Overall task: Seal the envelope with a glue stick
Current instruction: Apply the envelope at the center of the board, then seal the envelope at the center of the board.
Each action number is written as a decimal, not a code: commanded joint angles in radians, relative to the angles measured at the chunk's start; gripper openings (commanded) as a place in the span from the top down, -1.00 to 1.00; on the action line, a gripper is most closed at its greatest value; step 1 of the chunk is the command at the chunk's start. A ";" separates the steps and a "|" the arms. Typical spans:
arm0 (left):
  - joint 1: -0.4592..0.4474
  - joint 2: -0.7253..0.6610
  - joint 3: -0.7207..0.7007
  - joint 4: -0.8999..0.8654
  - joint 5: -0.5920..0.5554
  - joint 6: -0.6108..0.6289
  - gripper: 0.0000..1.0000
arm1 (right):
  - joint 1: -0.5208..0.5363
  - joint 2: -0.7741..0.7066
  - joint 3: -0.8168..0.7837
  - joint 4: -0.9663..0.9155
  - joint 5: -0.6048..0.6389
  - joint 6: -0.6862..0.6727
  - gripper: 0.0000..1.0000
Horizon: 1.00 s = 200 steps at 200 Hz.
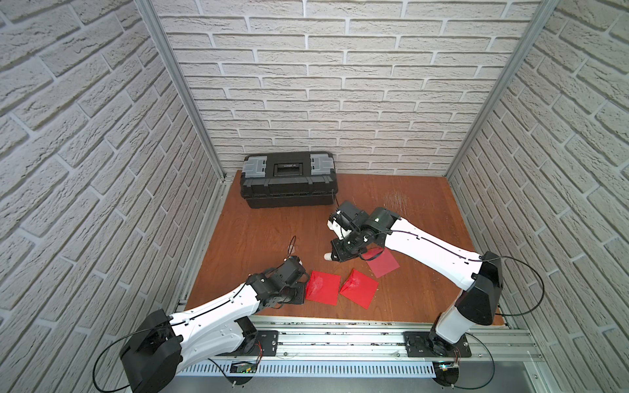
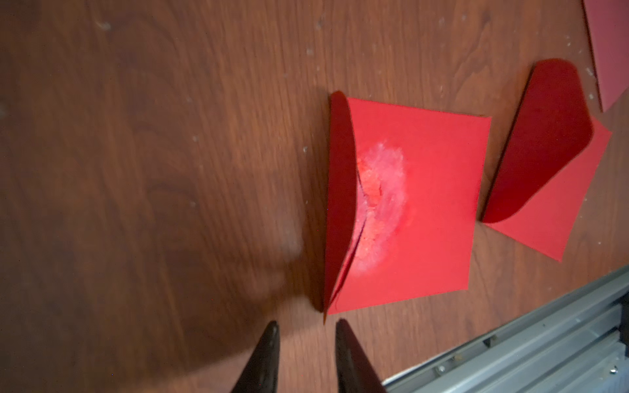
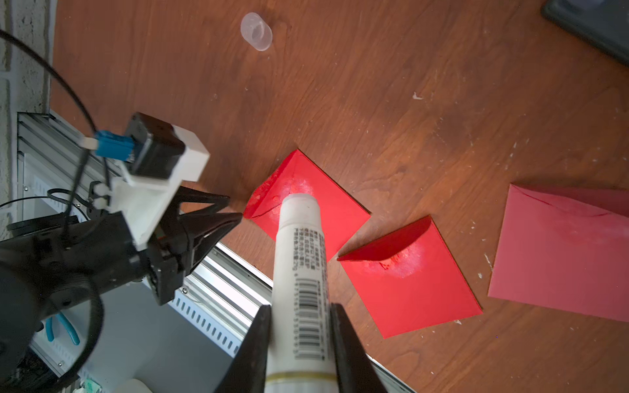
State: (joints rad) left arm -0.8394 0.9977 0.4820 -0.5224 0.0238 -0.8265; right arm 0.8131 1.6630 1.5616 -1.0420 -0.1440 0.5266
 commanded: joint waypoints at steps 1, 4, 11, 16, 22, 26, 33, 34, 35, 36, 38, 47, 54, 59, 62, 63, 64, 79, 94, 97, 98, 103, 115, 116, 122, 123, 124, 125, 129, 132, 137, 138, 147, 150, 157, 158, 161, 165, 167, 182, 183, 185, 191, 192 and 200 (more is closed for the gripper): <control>-0.004 -0.009 0.062 -0.148 -0.068 0.034 0.28 | -0.035 -0.044 -0.040 0.023 -0.018 -0.012 0.95; -0.004 -0.008 0.067 -0.150 -0.070 0.036 0.28 | -0.040 -0.049 -0.046 0.025 -0.018 -0.014 0.95; -0.002 -0.005 0.082 -0.149 -0.073 0.040 0.27 | -0.048 -0.063 -0.056 0.026 -0.018 -0.016 0.95; 0.001 0.000 0.090 -0.146 -0.073 0.043 0.27 | -0.054 -0.072 -0.062 0.027 -0.015 -0.019 0.95; 0.005 0.008 0.099 -0.139 -0.069 0.046 0.26 | -0.060 -0.082 -0.069 0.026 -0.013 -0.020 0.95; 0.007 0.014 0.105 -0.134 -0.067 0.048 0.26 | -0.065 -0.087 -0.075 0.025 -0.012 -0.022 0.95; 0.012 0.027 0.112 -0.123 -0.061 0.052 0.26 | -0.071 -0.097 -0.085 0.025 -0.011 -0.024 0.95; 0.012 0.029 0.114 -0.121 -0.061 0.052 0.26 | -0.072 -0.098 -0.087 0.025 -0.011 -0.025 0.95; 0.012 0.031 0.115 -0.120 -0.059 0.053 0.26 | -0.072 -0.100 -0.089 0.025 -0.011 -0.025 0.95; 0.013 0.033 0.116 -0.118 -0.058 0.054 0.26 | -0.072 -0.101 -0.090 0.025 -0.010 -0.025 0.95; 0.015 0.037 0.119 -0.114 -0.057 0.055 0.27 | -0.074 -0.105 -0.093 0.026 -0.010 -0.026 0.95; 0.019 0.060 0.126 -0.099 -0.050 0.058 0.27 | -0.080 -0.116 -0.106 0.029 -0.011 -0.025 0.94; 0.020 0.079 0.133 -0.087 -0.046 0.062 0.28 | -0.084 -0.125 -0.117 0.033 -0.012 -0.027 0.95; 0.022 0.094 0.137 -0.078 -0.042 0.067 0.28 | -0.086 -0.129 -0.123 0.034 -0.011 -0.027 0.95; 0.024 0.104 0.139 -0.072 -0.040 0.070 0.29 | -0.088 -0.133 -0.126 0.035 -0.011 -0.027 0.95; 0.025 0.106 0.140 -0.070 -0.040 0.071 0.29 | -0.088 -0.134 -0.127 0.036 -0.011 -0.028 0.95; 0.026 0.109 0.140 -0.067 -0.039 0.072 0.29 | -0.090 -0.135 -0.128 0.036 -0.011 -0.028 0.95; 0.033 0.154 0.152 -0.041 -0.027 0.086 0.32 | -0.093 -0.144 -0.143 0.036 -0.017 -0.031 0.95; 0.041 0.200 0.163 -0.016 -0.013 0.099 0.36 | -0.095 -0.150 -0.154 0.032 -0.021 -0.033 0.95; 0.043 0.208 0.165 -0.011 -0.010 0.101 0.37 | -0.095 -0.151 -0.158 0.033 -0.022 -0.033 0.95; 0.043 0.210 0.165 -0.009 -0.008 0.102 0.37 | -0.095 -0.152 -0.158 0.033 -0.023 -0.033 0.95; 0.044 0.222 0.169 -0.001 -0.004 0.105 0.38 | -0.095 -0.154 -0.163 0.035 -0.024 -0.032 0.95; 0.043 0.249 0.179 0.015 0.004 0.111 0.42 | -0.096 -0.162 -0.177 0.043 -0.029 -0.027 0.95; 0.045 0.252 0.180 0.016 0.005 0.111 0.42 | -0.095 -0.162 -0.177 0.044 -0.031 -0.027 0.95; 0.045 0.262 0.185 0.023 0.008 0.114 0.43 | -0.096 -0.166 -0.185 0.048 -0.037 -0.023 0.95; 0.045 0.264 0.185 0.023 0.008 0.114 0.44 | -0.096 -0.166 -0.186 0.049 -0.037 -0.022 0.95; 0.046 0.267 0.186 0.024 0.009 0.115 0.44 | -0.096 -0.167 -0.187 0.049 -0.038 -0.022 0.95; 0.045 0.269 0.188 0.025 0.009 0.115 0.44 | -0.097 -0.167 -0.188 0.049 -0.039 -0.020 0.95; 0.045 0.276 0.193 0.027 0.011 0.117 0.45 | -0.095 -0.169 -0.192 0.050 -0.043 -0.020 0.95; 0.045 0.282 0.198 0.027 0.011 0.118 0.46 | -0.095 -0.169 -0.194 0.052 -0.044 -0.018 0.95; 0.045 0.289 0.203 0.028 0.011 0.121 0.47 | -0.095 -0.170 -0.197 0.053 -0.045 -0.018 0.95; 0.045 0.291 0.204 0.029 0.011 0.121 0.47 | -0.095 -0.170 -0.198 0.053 -0.046 -0.018 0.95; 0.045 0.302 0.216 0.030 0.011 0.126 0.48 | -0.095 -0.173 -0.204 0.053 -0.046 -0.017 0.95; 0.045 0.306 0.219 0.030 0.011 0.127 0.49 | -0.096 -0.173 -0.205 0.053 -0.043 -0.017 0.95; 0.045 0.314 0.226 0.029 0.011 0.131 0.49 | -0.096 -0.176 -0.207 0.053 -0.044 -0.017 0.95; 0.045 0.315 0.228 0.029 0.011 0.131 0.49 | -0.097 -0.176 -0.208 0.053 -0.044 -0.017 0.95; 0.048 0.317 0.233 0.028 0.011 0.134 0.50 | -0.096 -0.177 -0.207 0.051 -0.043 -0.017 0.95; 0.048 0.321 0.236 0.024 0.009 0.136 0.50 | -0.096 -0.178 -0.209 0.051 -0.043 -0.017 0.95; 0.048 0.323 0.240 0.023 0.010 0.137 0.50 | -0.096 -0.179 -0.209 0.049 -0.044 -0.019 0.95; 0.048 0.333 0.260 0.008 0.002 0.145 0.50 | -0.095 -0.183 -0.209 0.046 -0.040 -0.018 0.95; 0.048 0.334 0.262 0.008 0.001 0.145 0.50 | -0.095 -0.183 -0.209 0.046 -0.039 -0.018 0.95; 0.048 0.334 0.264 0.006 0.001 0.146 0.51 | -0.094 -0.184 -0.210 0.046 -0.039 -0.019 0.95; 0.049 0.335 0.268 0.004 0.001 0.148 0.50 | -0.096 -0.186 -0.210 0.046 -0.038 -0.018 0.95; 0.048 0.335 0.270 0.004 0.001 0.149 0.50 | -0.097 -0.186 -0.211 0.046 -0.038 -0.019 0.95; 0.048 0.337 0.275 0.001 -0.001 0.150 0.51 | -0.095 -0.189 -0.211 0.046 -0.036 -0.019 0.95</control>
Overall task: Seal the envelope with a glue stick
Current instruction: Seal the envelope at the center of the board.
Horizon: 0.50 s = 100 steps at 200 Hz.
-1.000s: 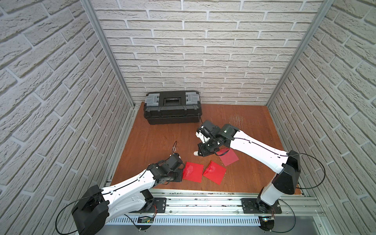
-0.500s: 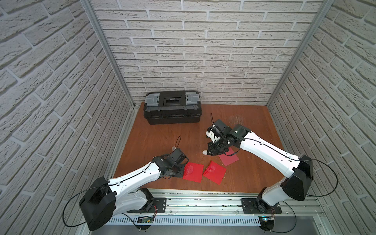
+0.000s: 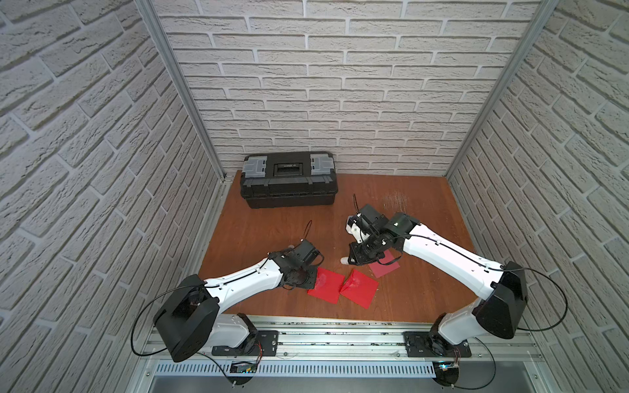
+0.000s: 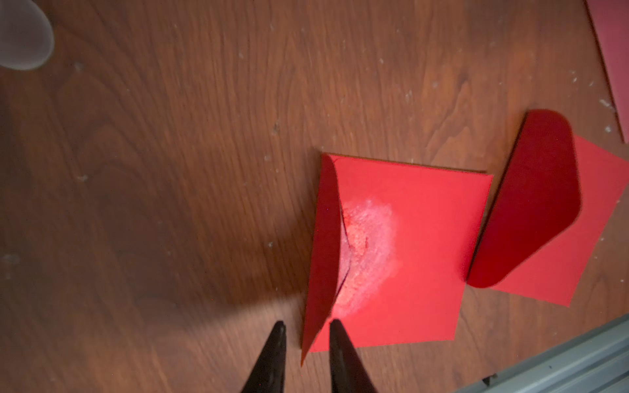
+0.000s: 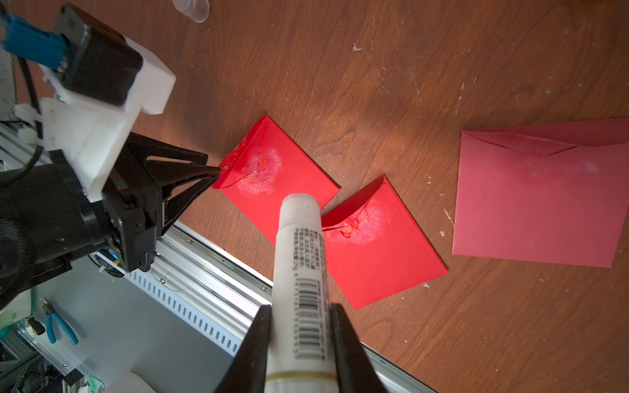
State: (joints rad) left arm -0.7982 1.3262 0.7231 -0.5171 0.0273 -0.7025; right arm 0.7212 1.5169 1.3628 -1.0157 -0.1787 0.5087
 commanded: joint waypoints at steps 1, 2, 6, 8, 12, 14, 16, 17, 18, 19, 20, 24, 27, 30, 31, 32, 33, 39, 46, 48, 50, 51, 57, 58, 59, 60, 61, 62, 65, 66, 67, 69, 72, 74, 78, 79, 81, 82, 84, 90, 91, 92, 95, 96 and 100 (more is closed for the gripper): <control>0.007 0.008 0.035 -0.004 -0.005 0.025 0.51 | -0.004 -0.043 -0.012 0.019 -0.002 -0.001 0.95; 0.007 0.008 0.036 -0.004 -0.005 0.026 0.51 | -0.003 -0.043 -0.012 0.019 -0.001 0.000 0.95; 0.007 0.009 0.038 -0.005 -0.006 0.026 0.51 | -0.005 -0.043 -0.012 0.019 -0.001 -0.001 0.95; 0.007 0.010 0.039 -0.006 -0.007 0.027 0.51 | -0.005 -0.043 -0.011 0.017 0.000 -0.001 0.95; 0.006 0.008 0.042 -0.005 -0.007 0.028 0.51 | -0.005 -0.043 -0.010 0.016 -0.001 -0.002 0.95; 0.006 0.010 0.043 -0.005 -0.008 0.028 0.51 | -0.005 -0.043 -0.010 0.016 0.000 -0.002 0.95; 0.007 0.009 0.043 -0.005 -0.008 0.029 0.51 | -0.006 -0.042 -0.011 0.016 0.001 -0.002 0.95; 0.006 0.009 0.044 -0.004 -0.009 0.029 0.51 | -0.006 -0.042 -0.010 0.015 0.000 -0.002 0.95; 0.006 0.010 0.044 -0.003 -0.008 0.029 0.51 | -0.005 -0.043 -0.010 0.015 0.000 -0.002 0.95; 0.006 0.011 0.044 -0.003 -0.008 0.030 0.51 | -0.005 -0.043 -0.009 0.015 0.000 -0.002 0.95; 0.006 0.011 0.044 -0.002 -0.007 0.030 0.51 | -0.005 -0.043 -0.009 0.014 0.000 -0.002 0.95; 0.008 0.011 0.046 0.000 -0.006 0.030 0.51 | -0.005 -0.043 -0.009 0.013 0.001 -0.002 0.95; 0.008 0.014 0.046 0.002 -0.006 0.031 0.51 | -0.005 -0.043 -0.008 0.013 0.000 -0.004 0.95; 0.008 0.017 0.048 0.002 -0.005 0.031 0.51 | -0.005 -0.043 -0.008 0.012 -0.001 -0.004 0.95; 0.008 0.018 0.049 0.003 -0.005 0.031 0.51 | -0.005 -0.043 -0.008 0.012 -0.001 -0.004 0.95; 0.009 0.019 0.049 0.003 -0.005 0.032 0.51 | -0.005 -0.043 -0.008 0.012 -0.001 -0.004 0.95; 0.009 0.020 0.049 0.004 -0.004 0.033 0.51 | -0.005 -0.043 -0.008 0.012 -0.001 -0.004 0.95; 0.009 0.029 0.052 0.006 -0.001 0.036 0.51 | -0.005 -0.043 -0.009 0.010 0.000 -0.004 0.95; 0.010 0.040 0.053 0.009 0.000 0.037 0.51 | -0.005 -0.043 -0.008 0.009 -0.002 -0.006 0.95; 0.011 0.042 0.053 0.009 0.001 0.038 0.51 | -0.006 -0.043 -0.008 0.009 -0.001 -0.006 0.95; 0.010 0.046 0.054 0.010 0.001 0.039 0.51 | -0.005 -0.043 -0.007 0.010 -0.001 -0.006 0.95; 0.010 0.049 0.055 0.011 0.001 0.040 0.52 | -0.005 -0.043 -0.008 0.010 -0.002 -0.006 0.95; 0.010 0.057 0.056 0.014 0.003 0.042 0.52 | -0.005 -0.042 -0.007 0.008 -0.001 -0.005 0.95; 0.010 0.059 0.056 0.015 0.002 0.042 0.52 | -0.005 -0.041 -0.007 0.008 -0.001 -0.006 0.95; 0.010 0.060 0.056 0.016 0.004 0.043 0.53 | -0.005 -0.042 -0.008 0.008 -0.001 -0.006 0.94; 0.010 0.062 0.056 0.017 0.004 0.043 0.53 | -0.005 -0.042 -0.007 0.008 -0.002 -0.006 0.95; 0.010 0.064 0.056 0.018 0.003 0.044 0.53 | -0.005 -0.042 -0.007 0.007 -0.002 -0.005 0.95; 0.010 0.065 0.055 0.018 0.003 0.043 0.54 | -0.005 -0.042 -0.007 0.007 -0.002 -0.005 0.95; 0.010 0.069 0.054 0.020 0.005 0.044 0.55 | -0.005 -0.043 -0.006 0.006 -0.003 -0.006 0.95; 0.010 0.069 0.053 0.021 0.006 0.044 0.55 | -0.005 -0.043 -0.006 0.006 -0.003 -0.006 0.95; 0.011 0.070 0.053 0.022 0.006 0.044 0.55 | -0.006 -0.043 -0.006 0.006 -0.004 -0.006 0.95; 0.010 0.071 0.053 0.024 0.006 0.045 0.56 | -0.005 -0.043 -0.005 0.006 -0.003 -0.006 0.95; 0.010 0.075 0.052 0.026 0.006 0.045 0.57 | -0.005 -0.043 -0.006 0.005 -0.003 -0.006 0.95; 0.010 0.078 0.052 0.027 0.006 0.045 0.57 | -0.005 -0.043 -0.006 0.005 -0.002 -0.006 0.95; 0.011 0.080 0.051 0.029 0.008 0.046 0.58 | -0.005 -0.044 -0.005 0.004 -0.002 -0.005 0.95; 0.010 0.081 0.050 0.030 0.008 0.046 0.59 | -0.004 -0.044 -0.006 0.005 -0.003 -0.005 0.95; 0.010 0.083 0.051 0.032 0.008 0.046 0.59 | -0.005 -0.045 -0.005 0.004 -0.002 -0.006 0.95; 0.011 0.083 0.050 0.033 0.008 0.047 0.59 | -0.005 -0.046 -0.005 0.003 -0.002 -0.006 0.95; 0.010 0.084 0.050 0.034 0.008 0.047 0.60 | -0.005 -0.046 -0.004 0.002 -0.002 -0.006 0.95; 0.010 0.086 0.049 0.037 0.007 0.047 0.62 | -0.006 -0.047 -0.003 0.000 -0.002 -0.006 0.95; 0.011 0.086 0.049 0.036 0.007 0.047 0.63 | -0.005 -0.047 -0.003 0.000 -0.002 -0.006 0.95; 0.010 0.086 0.049 0.036 0.008 0.048 0.64 | -0.005 -0.047 -0.003 -0.001 -0.002 -0.006 0.95; 0.011 0.085 0.050 0.036 0.006 0.049 0.65 | -0.005 -0.049 -0.002 -0.001 -0.002 -0.006 0.95; 0.010 0.085 0.050 0.036 0.005 0.049 0.66 | -0.005 -0.048 -0.002 -0.001 -0.002 -0.005 0.95; 0.010 0.084 0.051 0.036 0.003 0.050 0.69 | -0.005 -0.050 -0.002 -0.002 -0.001 -0.004 0.95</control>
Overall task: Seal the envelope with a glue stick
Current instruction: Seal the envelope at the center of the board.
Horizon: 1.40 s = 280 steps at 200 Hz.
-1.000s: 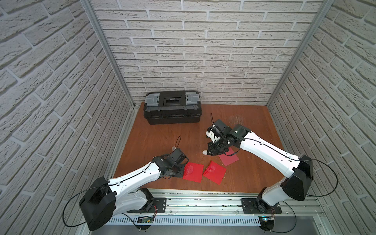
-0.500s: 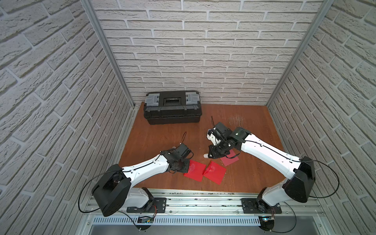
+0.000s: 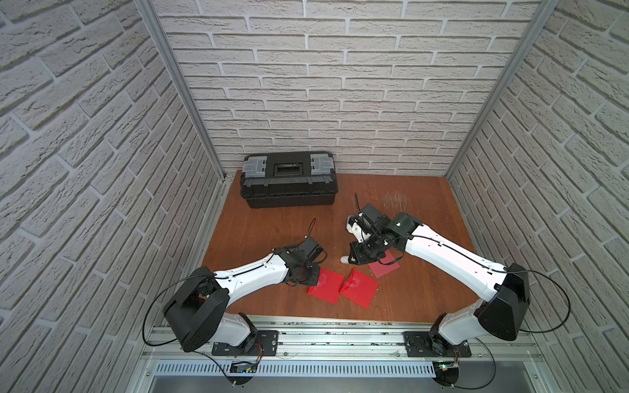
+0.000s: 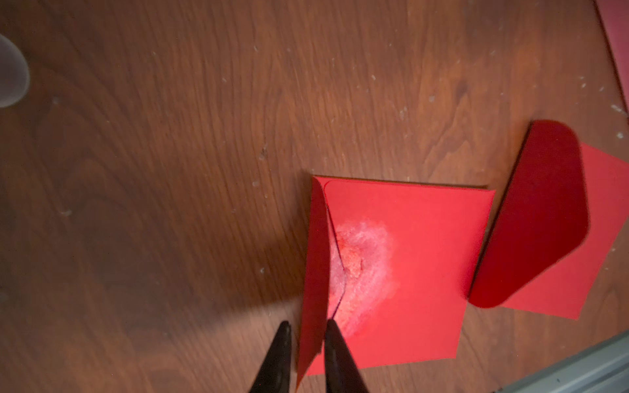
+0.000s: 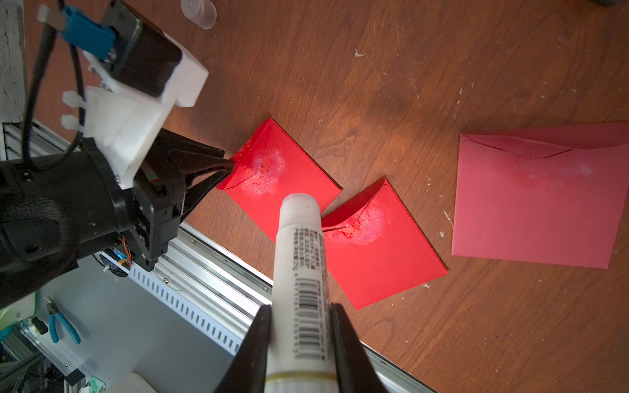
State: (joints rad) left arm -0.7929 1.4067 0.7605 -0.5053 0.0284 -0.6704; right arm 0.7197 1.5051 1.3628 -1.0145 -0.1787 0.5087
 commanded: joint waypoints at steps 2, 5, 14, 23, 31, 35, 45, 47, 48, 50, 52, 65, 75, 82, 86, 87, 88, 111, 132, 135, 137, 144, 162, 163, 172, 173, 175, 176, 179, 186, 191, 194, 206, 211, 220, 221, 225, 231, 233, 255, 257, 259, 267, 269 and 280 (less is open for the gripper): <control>0.005 0.002 0.013 0.024 0.001 0.018 0.70 | -0.003 -0.039 -0.002 -0.004 -0.001 -0.005 0.95; 0.005 0.000 0.013 0.023 -0.002 0.019 0.72 | -0.003 -0.040 -0.002 -0.005 -0.001 -0.005 0.95; 0.005 -0.013 0.016 0.013 -0.010 0.020 0.77 | -0.004 -0.043 -0.001 -0.006 0.001 -0.004 0.95; 0.004 -0.028 0.023 -0.011 -0.028 0.020 0.81 | -0.003 -0.045 -0.001 -0.006 0.004 -0.003 0.95; 0.005 -0.043 0.031 -0.040 -0.049 0.019 0.84 | -0.003 -0.045 -0.002 -0.007 0.005 -0.003 0.95; 0.005 -0.049 0.034 -0.055 -0.059 0.020 0.85 | -0.003 -0.044 -0.002 -0.006 0.004 -0.002 0.95; 0.005 -0.068 0.043 -0.098 -0.091 0.019 0.87 | -0.003 -0.043 -0.002 -0.009 0.003 -0.003 0.95; 0.004 -0.072 0.043 -0.105 -0.098 0.019 0.87 | -0.003 -0.042 -0.002 -0.009 0.003 -0.003 0.95; 0.005 -0.073 0.044 -0.109 -0.101 0.019 0.87 | -0.003 -0.042 -0.002 -0.009 0.003 -0.003 0.95; 0.006 -0.079 0.045 -0.117 -0.109 0.018 0.88 | -0.003 -0.042 -0.003 -0.009 0.002 -0.002 0.95; 0.006 -0.080 0.047 -0.124 -0.114 0.017 0.88 | -0.003 -0.042 -0.002 -0.009 0.002 -0.002 0.95; 0.006 -0.098 0.054 -0.165 -0.142 0.017 0.89 | -0.003 -0.039 -0.001 -0.011 0.002 -0.004 0.95; 0.004 -0.099 0.061 -0.191 -0.154 0.020 0.90 | -0.003 -0.038 0.000 -0.014 0.005 -0.005 0.95; 0.005 -0.091 0.069 -0.208 -0.159 0.022 0.89 | -0.003 -0.037 0.002 -0.016 0.005 -0.006 0.95; 0.006 -0.082 0.073 -0.217 -0.162 0.023 0.89 | -0.003 -0.036 0.003 -0.017 0.007 -0.006 0.95; 0.006 -0.081 0.075 -0.218 -0.164 0.025 0.89 | -0.003 -0.036 0.004 -0.018 0.008 -0.007 0.95; 0.006 -0.077 0.076 -0.221 -0.164 0.025 0.89 | -0.003 -0.036 0.004 -0.018 0.008 -0.006 0.95; -0.008 -0.005 0.112 -0.251 -0.192 0.035 0.89 | -0.003 -0.035 0.002 -0.018 0.005 -0.006 0.95; -0.028 0.054 0.131 -0.233 -0.187 0.041 0.88 | -0.003 -0.029 0.001 -0.029 0.004 -0.007 0.95; -0.029 0.063 0.134 -0.230 -0.186 0.040 0.88 | -0.003 -0.029 0.001 -0.029 0.003 -0.007 0.95; -0.030 0.066 0.135 -0.228 -0.184 0.040 0.88 | -0.003 -0.029 0.000 -0.029 0.003 -0.007 0.95; -0.035 0.083 0.138 -0.220 -0.181 0.041 0.88 | -0.003 -0.031 -0.003 -0.030 0.002 -0.006 0.95; -0.044 0.114 0.149 -0.203 -0.174 0.037 0.85 | -0.003 -0.036 -0.010 -0.033 0.005 -0.006 0.95; -0.044 0.115 0.149 -0.203 -0.175 0.037 0.85 | -0.003 -0.037 -0.010 -0.033 0.005 -0.005 0.95; -0.048 0.125 0.148 -0.194 -0.175 0.033 0.82 | -0.003 -0.039 -0.011 -0.035 0.009 -0.006 0.95; -0.049 0.126 0.149 -0.192 -0.174 0.034 0.82 | -0.002 -0.039 -0.012 -0.035 0.009 -0.005 0.95; -0.050 0.128 0.148 -0.188 -0.173 0.034 0.80 | -0.001 -0.039 -0.013 -0.035 0.009 -0.006 0.95; -0.050 0.128 0.148 -0.187 -0.173 0.033 0.79 | -0.002 -0.039 -0.013 -0.035 0.009 -0.005 0.95; -0.051 0.132 0.148 -0.183 -0.171 0.030 0.78 | -0.004 -0.038 -0.013 -0.036 0.009 -0.007 0.95; -0.051 0.135 0.145 -0.173 -0.164 0.029 0.75 | -0.003 -0.039 -0.013 -0.038 0.009 -0.007 0.95; -0.052 0.140 0.143 -0.164 -0.158 0.026 0.73 | -0.004 -0.038 -0.013 -0.039 0.009 -0.007 0.95; -0.051 0.141 0.141 -0.160 -0.156 0.026 0.72 | -0.003 -0.037 -0.012 -0.039 0.010 -0.007 0.95; -0.052 0.147 0.130 -0.136 -0.140 0.021 0.68 | -0.003 -0.037 -0.013 -0.041 0.006 -0.008 0.95; -0.051 0.151 0.124 -0.126 -0.133 0.018 0.67 | -0.003 -0.037 -0.013 -0.042 0.006 -0.009 0.95; -0.052 0.154 0.114 -0.109 -0.122 0.015 0.63 | -0.004 -0.036 -0.012 -0.048 0.008 -0.010 0.95; -0.051 0.155 0.112 -0.108 -0.121 0.014 0.63 | -0.004 -0.036 -0.012 -0.049 0.009 -0.011 0.95; -0.051 0.156 0.107 -0.100 -0.117 0.011 0.60 | -0.003 -0.036 -0.013 -0.050 0.009 -0.012 0.95; -0.051 0.158 0.098 -0.088 -0.112 0.006 0.57 | -0.003 -0.036 -0.012 -0.054 0.010 -0.012 0.95; -0.051 0.160 0.095 -0.085 -0.109 0.005 0.55 | -0.003 -0.036 -0.012 -0.054 0.011 -0.014 0.95; -0.044 0.160 0.061 -0.034 -0.065 -0.004 0.43 | -0.003 -0.036 -0.010 -0.061 0.011 -0.016 0.95; -0.043 0.160 0.057 -0.026 -0.058 -0.004 0.41 | -0.004 -0.036 -0.010 -0.061 0.011 -0.016 0.95; -0.042 0.160 0.053 -0.017 -0.052 -0.004 0.40 | -0.004 -0.036 -0.010 -0.061 0.011 -0.018 0.95; -0.036 0.159 0.037 0.013 -0.028 -0.009 0.35 | -0.003 -0.034 -0.008 -0.064 0.012 -0.017 0.95; -0.034 0.159 0.033 0.019 -0.023 -0.011 0.33 | -0.003 -0.034 -0.009 -0.064 0.012 -0.017 0.95; -0.028 0.160 0.014 0.050 0.004 -0.020 0.25 | -0.003 -0.034 -0.008 -0.067 0.011 -0.017 0.95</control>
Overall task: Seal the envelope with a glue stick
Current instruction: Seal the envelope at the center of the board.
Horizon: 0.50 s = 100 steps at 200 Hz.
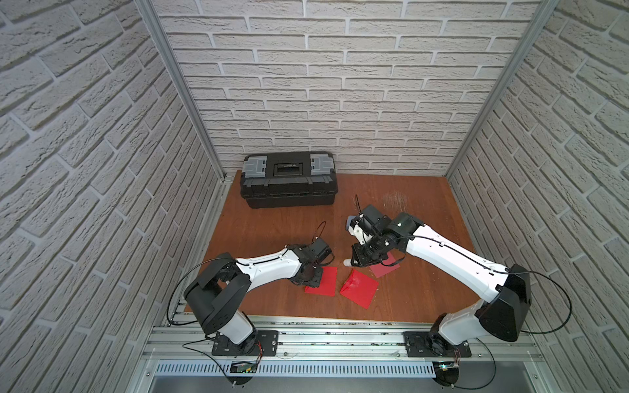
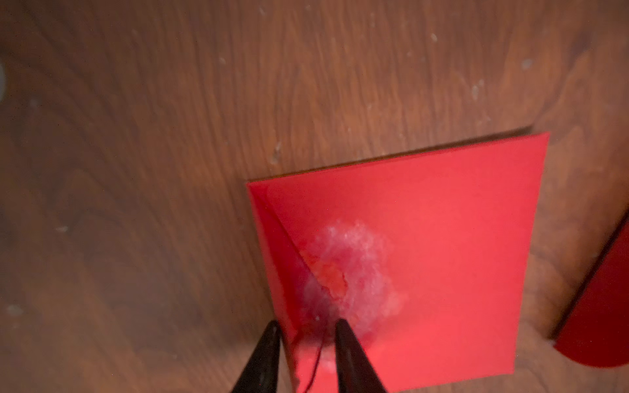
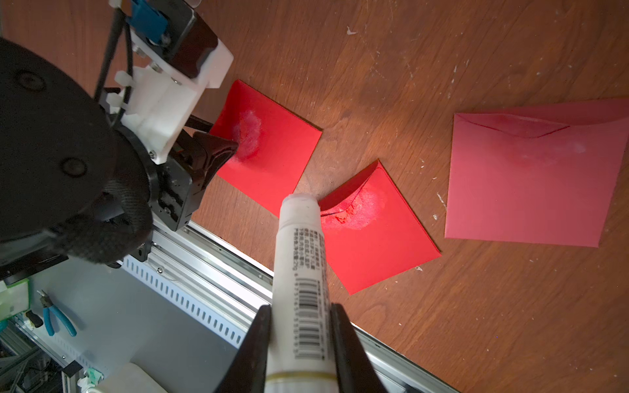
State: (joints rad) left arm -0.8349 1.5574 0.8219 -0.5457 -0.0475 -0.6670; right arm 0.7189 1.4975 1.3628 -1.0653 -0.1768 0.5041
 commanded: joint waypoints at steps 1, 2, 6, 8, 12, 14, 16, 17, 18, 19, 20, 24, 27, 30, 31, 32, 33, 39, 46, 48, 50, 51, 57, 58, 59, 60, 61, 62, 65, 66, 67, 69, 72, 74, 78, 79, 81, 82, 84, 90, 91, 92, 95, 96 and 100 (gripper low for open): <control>0.014 0.010 -0.048 0.093 0.081 -0.025 0.24 | -0.003 -0.026 -0.007 -0.016 0.008 -0.012 0.95; 0.015 0.010 -0.049 0.094 0.083 -0.026 0.24 | -0.003 -0.026 -0.007 -0.016 0.009 -0.013 0.95; 0.017 0.009 -0.056 0.104 0.091 -0.027 0.23 | -0.003 -0.025 -0.008 -0.016 0.009 -0.012 0.95; 0.018 0.009 -0.058 0.108 0.094 -0.029 0.22 | -0.003 -0.024 -0.007 -0.016 0.009 -0.013 0.95; 0.020 0.008 -0.067 0.116 0.101 -0.031 0.20 | -0.003 -0.025 -0.007 -0.017 0.008 -0.013 0.95; 0.021 0.007 -0.067 0.120 0.104 -0.031 0.19 | -0.002 -0.025 -0.007 -0.018 0.008 -0.013 0.95; 0.022 0.006 -0.070 0.123 0.107 -0.032 0.18 | -0.002 -0.025 -0.007 -0.017 0.008 -0.013 0.95; 0.022 0.006 -0.072 0.125 0.108 -0.032 0.18 | -0.002 -0.025 -0.007 -0.018 0.007 -0.014 0.95; 0.022 0.006 -0.073 0.127 0.110 -0.033 0.18 | -0.002 -0.025 -0.008 -0.018 0.008 -0.014 0.95; 0.023 0.006 -0.075 0.128 0.112 -0.034 0.17 | -0.003 -0.025 -0.007 -0.018 0.008 -0.013 0.95; 0.023 0.005 -0.076 0.130 0.112 -0.036 0.16 | -0.003 -0.025 -0.007 -0.018 0.008 -0.013 0.95; 0.023 0.004 -0.082 0.135 0.117 -0.036 0.14 | -0.003 -0.025 -0.007 -0.018 0.008 -0.013 0.94; 0.025 0.003 -0.086 0.138 0.119 -0.038 0.12 | -0.003 -0.025 -0.008 -0.018 0.007 -0.012 0.95; 0.025 0.002 -0.089 0.141 0.120 -0.039 0.11 | -0.003 -0.025 -0.007 -0.019 0.005 -0.012 0.95; 0.025 0.002 -0.090 0.142 0.120 -0.041 0.11 | -0.003 -0.025 -0.008 -0.018 0.006 -0.013 0.95; 0.025 0.001 -0.091 0.142 0.122 -0.040 0.10 | -0.003 -0.024 -0.007 -0.018 0.006 -0.012 0.95; 0.025 0.001 -0.091 0.142 0.121 -0.040 0.10 | -0.003 -0.023 -0.007 -0.018 0.006 -0.013 0.95; 0.026 -0.003 -0.092 0.139 0.119 -0.043 0.09 | -0.002 -0.023 -0.007 -0.019 0.005 -0.013 0.95; 0.026 -0.012 -0.093 0.128 0.106 -0.045 0.09 | -0.002 -0.023 -0.006 -0.019 0.005 -0.013 0.95; 0.026 -0.016 -0.092 0.121 0.102 -0.046 0.08 | -0.002 -0.023 -0.006 -0.019 0.006 -0.014 0.95; 0.027 -0.020 -0.092 0.117 0.097 -0.046 0.08 | -0.002 -0.022 -0.006 -0.020 0.005 -0.013 0.95; 0.027 -0.021 -0.092 0.114 0.094 -0.046 0.08 | -0.001 -0.022 -0.006 -0.021 0.005 -0.013 0.95; 0.026 -0.034 -0.089 0.097 0.081 -0.046 0.05 | -0.003 -0.021 -0.004 -0.022 0.006 -0.015 0.95; 0.026 -0.037 -0.089 0.094 0.079 -0.046 0.04 | -0.003 -0.020 -0.004 -0.022 0.006 -0.015 0.95; 0.026 -0.040 -0.087 0.090 0.078 -0.047 0.03 | -0.003 -0.020 -0.004 -0.022 0.006 -0.015 0.95; 0.026 -0.042 -0.086 0.087 0.074 -0.047 0.02 | -0.003 -0.020 -0.003 -0.022 0.005 -0.015 0.95; 0.026 -0.044 -0.085 0.084 0.072 -0.046 0.01 | -0.003 -0.020 -0.003 -0.022 0.005 -0.015 0.95; 0.026 -0.047 -0.084 0.081 0.068 -0.047 0.00 | -0.003 -0.020 -0.002 -0.023 0.005 -0.015 0.95; 0.027 -0.055 -0.083 0.071 0.060 -0.046 -0.02 | -0.003 -0.020 -0.003 -0.024 0.006 -0.015 0.95; 0.028 -0.059 -0.082 0.067 0.058 -0.046 -0.03 | -0.004 -0.020 -0.003 -0.024 0.006 -0.015 0.95; 0.028 -0.061 -0.081 0.064 0.056 -0.046 -0.04 | -0.003 -0.019 -0.003 -0.024 0.006 -0.015 0.95; 0.028 -0.065 -0.078 0.058 0.050 -0.047 -0.05 | -0.002 -0.020 -0.002 -0.023 0.006 -0.015 0.95; 0.028 -0.074 -0.075 0.047 0.046 -0.045 -0.06 | -0.002 -0.019 -0.001 -0.024 0.004 -0.015 0.95; 0.028 -0.078 -0.073 0.041 0.042 -0.044 -0.06 | -0.002 -0.019 -0.001 -0.024 0.004 -0.016 0.95; 0.029 -0.087 -0.068 0.030 0.036 -0.043 -0.07 | -0.001 -0.019 -0.001 -0.023 0.004 -0.015 0.95; 0.029 -0.089 -0.068 0.028 0.035 -0.042 -0.07 | -0.003 -0.019 -0.001 -0.023 0.004 -0.014 0.95; 0.029 -0.093 -0.067 0.023 0.033 -0.043 -0.07 | -0.002 -0.018 -0.002 -0.023 0.004 -0.015 0.95; 0.029 -0.095 -0.065 0.021 0.031 -0.042 -0.07 | -0.002 -0.018 -0.001 -0.022 0.004 -0.014 0.95; 0.031 -0.100 -0.063 0.016 0.030 -0.041 -0.07 | -0.002 -0.017 -0.002 -0.022 0.005 -0.015 0.95; 0.031 -0.112 -0.056 0.002 0.023 -0.039 -0.07 | -0.002 -0.016 -0.001 -0.022 0.004 -0.015 0.95; 0.031 -0.114 -0.055 0.000 0.023 -0.040 -0.07 | -0.002 -0.016 -0.001 -0.022 0.004 -0.015 0.95; 0.031 -0.115 -0.054 -0.003 0.022 -0.039 -0.07 | -0.001 -0.016 -0.001 -0.022 0.003 -0.015 0.95; 0.031 -0.118 -0.049 -0.009 0.018 -0.040 -0.07 | -0.002 -0.016 -0.001 -0.022 0.003 -0.016 0.95; 0.031 -0.120 -0.048 -0.011 0.017 -0.040 -0.07 | -0.002 -0.016 -0.001 -0.023 0.003 -0.016 0.95; 0.031 -0.126 -0.044 -0.017 0.014 -0.040 -0.06 | -0.002 -0.014 -0.001 -0.024 0.003 -0.015 0.95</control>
State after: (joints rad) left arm -0.8116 1.4845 0.7670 -0.4824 0.0063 -0.7040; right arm 0.7189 1.4975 1.3628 -1.0843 -0.1772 0.4976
